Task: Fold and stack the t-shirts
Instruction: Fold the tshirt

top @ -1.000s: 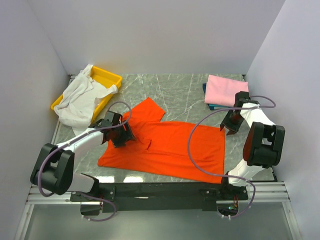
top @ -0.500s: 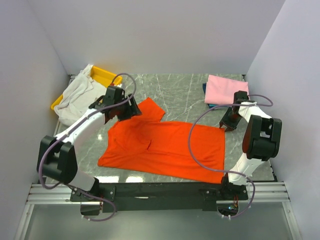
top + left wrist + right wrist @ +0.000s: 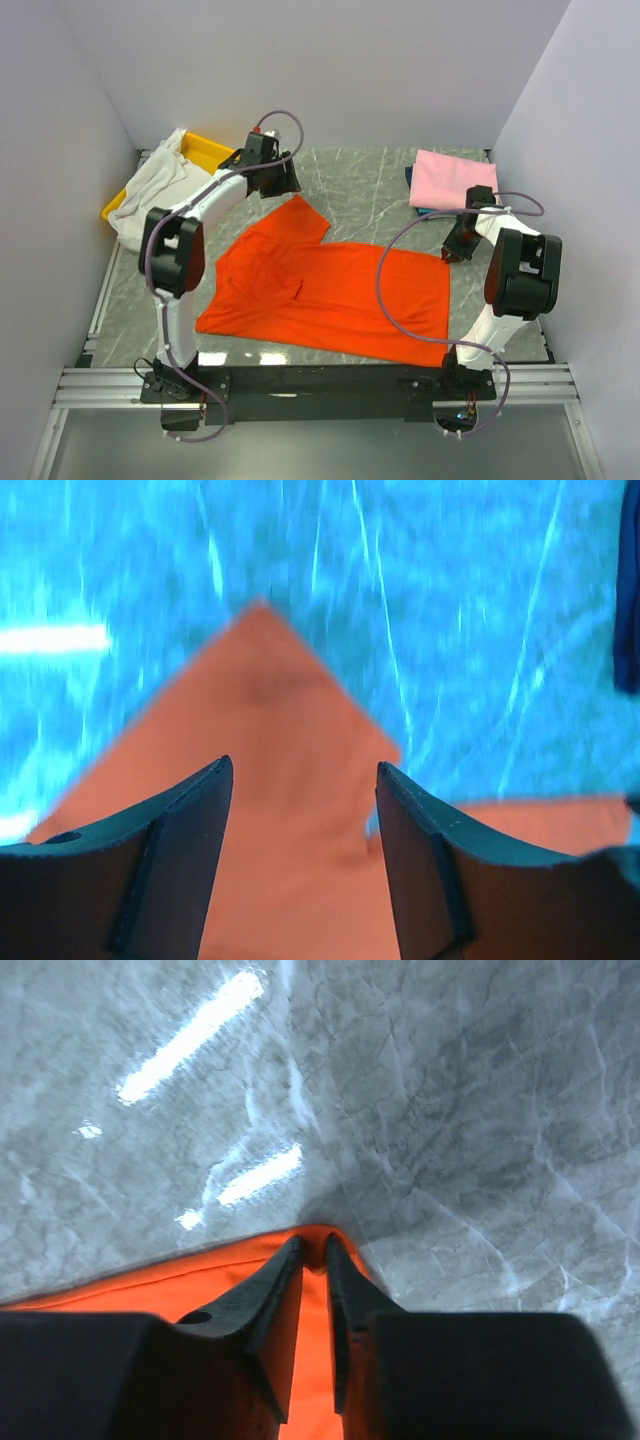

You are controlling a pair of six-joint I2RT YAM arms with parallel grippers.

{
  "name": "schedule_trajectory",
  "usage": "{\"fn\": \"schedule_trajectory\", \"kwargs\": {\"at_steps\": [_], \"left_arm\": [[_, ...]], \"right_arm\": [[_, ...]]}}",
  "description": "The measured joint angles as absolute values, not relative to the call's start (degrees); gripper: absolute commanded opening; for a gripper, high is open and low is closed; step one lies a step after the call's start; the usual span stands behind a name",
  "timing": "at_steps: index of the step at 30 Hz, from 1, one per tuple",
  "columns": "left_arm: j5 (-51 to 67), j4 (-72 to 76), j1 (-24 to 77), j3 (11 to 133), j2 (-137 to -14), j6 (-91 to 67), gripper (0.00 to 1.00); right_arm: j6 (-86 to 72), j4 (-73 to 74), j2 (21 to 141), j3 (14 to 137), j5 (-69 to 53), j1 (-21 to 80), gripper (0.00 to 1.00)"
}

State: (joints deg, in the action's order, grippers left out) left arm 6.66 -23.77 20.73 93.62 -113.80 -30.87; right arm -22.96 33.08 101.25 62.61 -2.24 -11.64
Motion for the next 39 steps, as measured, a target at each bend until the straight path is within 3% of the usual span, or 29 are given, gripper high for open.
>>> {"fn": "schedule_trajectory", "kwargs": {"at_steps": [8,18,39], "left_arm": [[3.6,-24.4,20.3,104.9,-125.6,-27.4,0.57],[3.1,-24.2,19.2,110.7,-133.7,-24.9,0.54],[4.6,-20.4,20.5,111.2,-136.8,-24.7,0.50]], "right_arm": [[-22.9,32.3,101.4,61.9,-2.3,-11.7,0.10],[-22.9,32.1,101.3,61.7,-2.7,-11.8,0.08],[-22.9,31.6,101.2,61.4,-4.0,-11.9,0.08]]}}
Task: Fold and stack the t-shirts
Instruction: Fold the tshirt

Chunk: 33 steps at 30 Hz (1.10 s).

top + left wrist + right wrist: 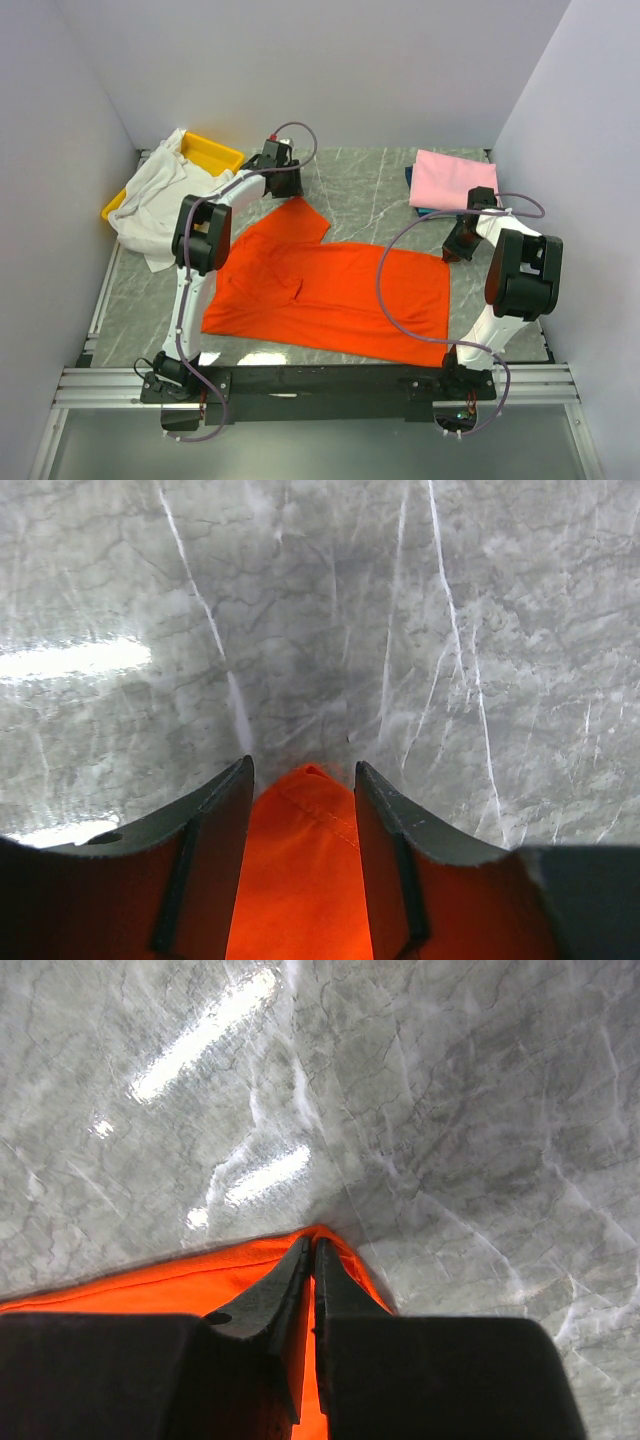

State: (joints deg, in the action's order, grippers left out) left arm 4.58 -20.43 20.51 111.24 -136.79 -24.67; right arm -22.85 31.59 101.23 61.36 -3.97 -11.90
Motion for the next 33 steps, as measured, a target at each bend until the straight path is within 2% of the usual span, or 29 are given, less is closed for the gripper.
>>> {"fn": "schedule_trajectory", "kwargs": {"at_steps": [8,15,21,33], "left_arm": [[4.9,-20.3,21.0,111.3,-137.1,-24.7,0.40],[4.7,-20.1,21.3,111.9,-137.8,-24.8,0.18],[4.4,-20.3,21.3,112.9,-138.5,-25.2,0.01],[1.8,-21.4,21.6,115.2,-139.6,-24.6,0.00]], "right_arm": [[-22.9,30.8,100.8,60.7,-4.1,-11.9,0.07],[-22.9,30.6,100.5,60.3,-4.3,-11.9,0.06],[-22.9,30.5,100.4,60.1,-4.6,-11.9,0.00],[-23.1,32.0,100.0,59.9,-5.2,-11.8,0.00]]}}
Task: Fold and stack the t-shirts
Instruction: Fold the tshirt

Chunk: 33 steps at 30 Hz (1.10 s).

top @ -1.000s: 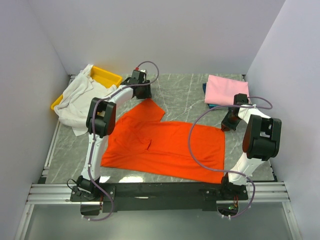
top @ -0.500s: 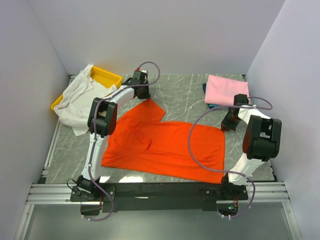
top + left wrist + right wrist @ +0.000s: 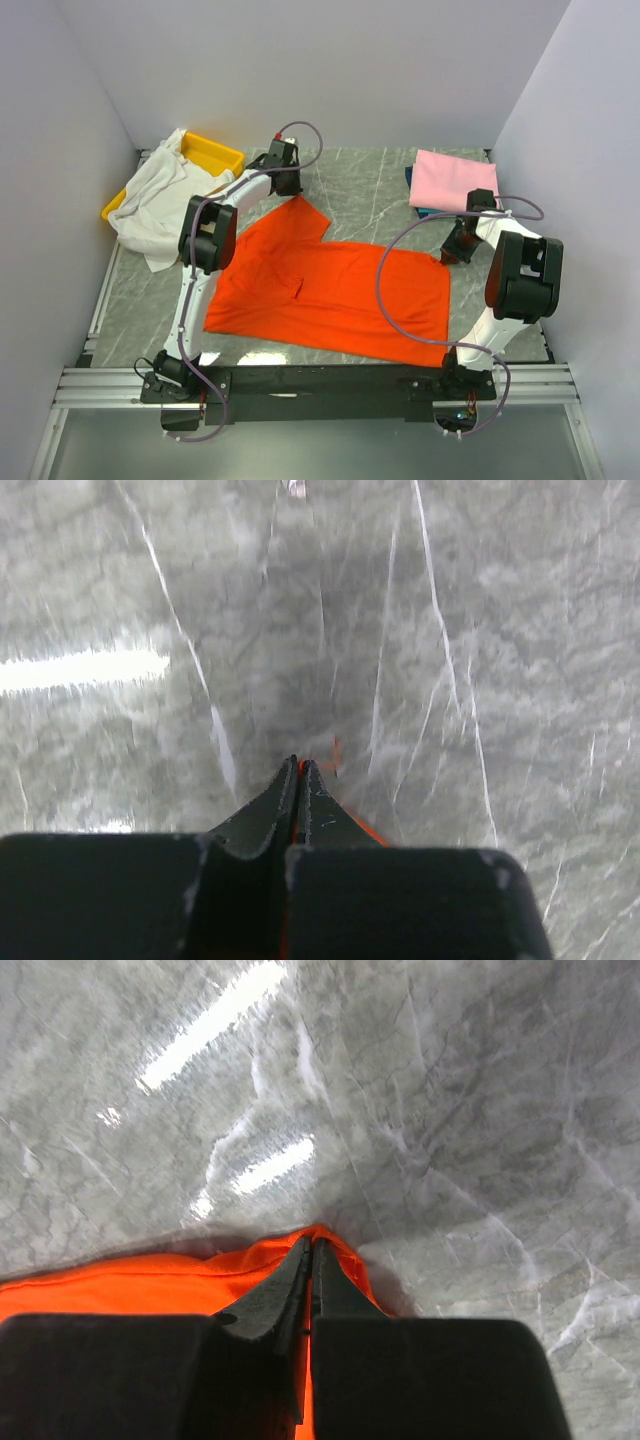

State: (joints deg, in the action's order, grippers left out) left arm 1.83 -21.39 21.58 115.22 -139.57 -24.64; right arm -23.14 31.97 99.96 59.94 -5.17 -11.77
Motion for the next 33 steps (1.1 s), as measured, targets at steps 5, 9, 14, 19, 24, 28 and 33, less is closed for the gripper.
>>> {"fn": "schedule_trajectory", "kwargs": {"at_steps": [5,9,14,19,24,28,33], "left_arm": [[0.6,-22.2,21.4,119.5,-142.1,-24.6,0.00],[0.2,-22.6,20.8,120.9,-142.7,-24.6,0.00],[0.6,-22.3,19.6,121.8,-143.4,-24.6,0.00],[2.5,-21.6,18.5,124.6,-145.0,-24.6,0.00],[4.1,-19.8,17.5,125.6,-145.3,-24.8,0.00],[6.2,-18.2,16.5,126.4,-145.3,-25.7,0.00],[8.9,-15.2,15.3,124.9,-144.5,-26.2,0.00]], "right_arm": [[-23.3,34.1,100.0,60.8,-5.1,-11.5,0.00],[-23.5,35.7,100.2,63.2,-4.9,-11.4,0.00],[-23.7,36.8,101.5,67.3,-4.5,-11.3,0.00],[-24.2,38.3,103.6,71.5,-4.3,-11.0,0.00],[-24.6,39.2,106.4,75.1,-4.2,-10.7,0.00],[-24.6,40.5,107.9,78.3,-4.4,-10.3,0.00],[-24.6,40.9,108.1,80.0,-5.4,-10.1,0.00]]}}
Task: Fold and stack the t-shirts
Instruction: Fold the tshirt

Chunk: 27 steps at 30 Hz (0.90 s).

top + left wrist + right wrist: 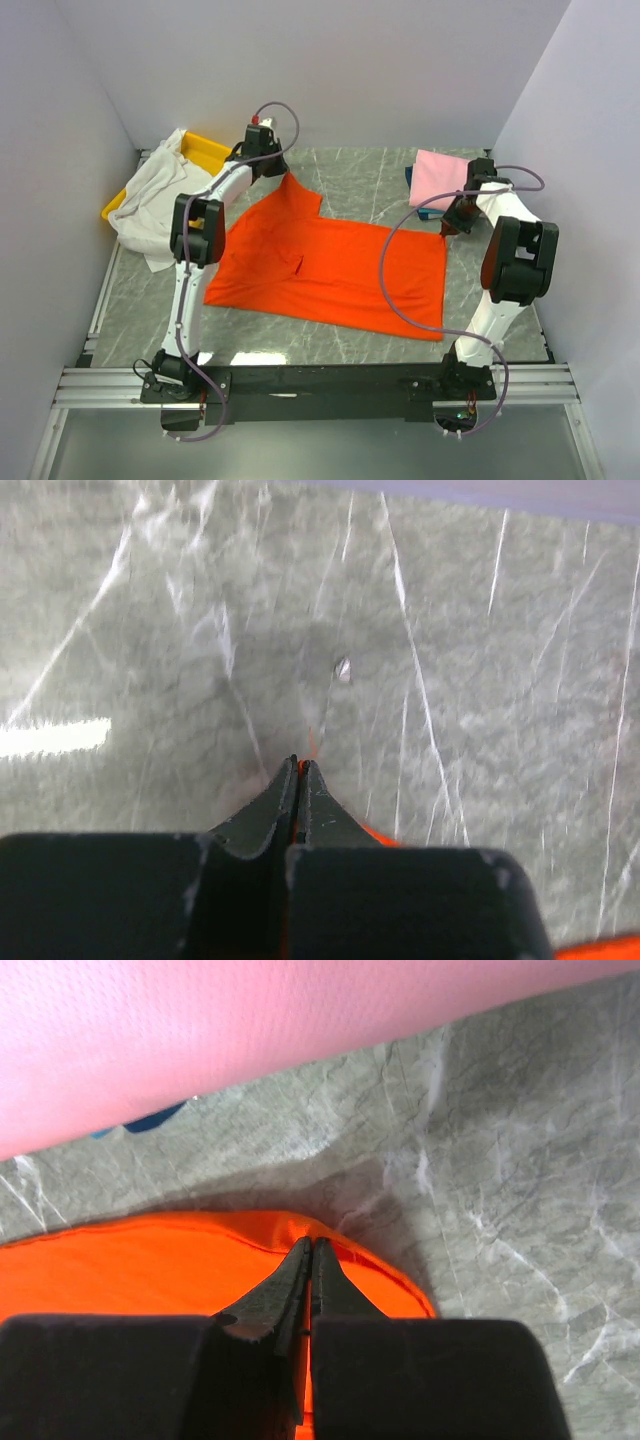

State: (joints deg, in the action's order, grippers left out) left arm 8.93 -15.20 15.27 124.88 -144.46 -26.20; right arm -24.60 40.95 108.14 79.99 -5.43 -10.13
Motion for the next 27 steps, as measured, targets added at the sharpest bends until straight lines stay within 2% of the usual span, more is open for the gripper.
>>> {"fn": "schedule_trajectory", "kwargs": {"at_steps": [5,16,27], "left_arm": [[10.9,-12.6,14.9,112.5,-136.5,-26.1,0.01],[14.9,-7.6,15.1,88.4,-113.3,-23.1,0.00],[13.7,-8.6,15.1,67.7,-98.8,-21.7,0.00]], "right_arm": [[-24.4,41.3,107.3,78.6,-5.8,-9.9,0.00],[-22.9,41.6,97.7,67.7,-6.8,-9.7,0.00],[-22.0,41.7,88.8,59.5,-7.0,-9.7,0.00]]}}
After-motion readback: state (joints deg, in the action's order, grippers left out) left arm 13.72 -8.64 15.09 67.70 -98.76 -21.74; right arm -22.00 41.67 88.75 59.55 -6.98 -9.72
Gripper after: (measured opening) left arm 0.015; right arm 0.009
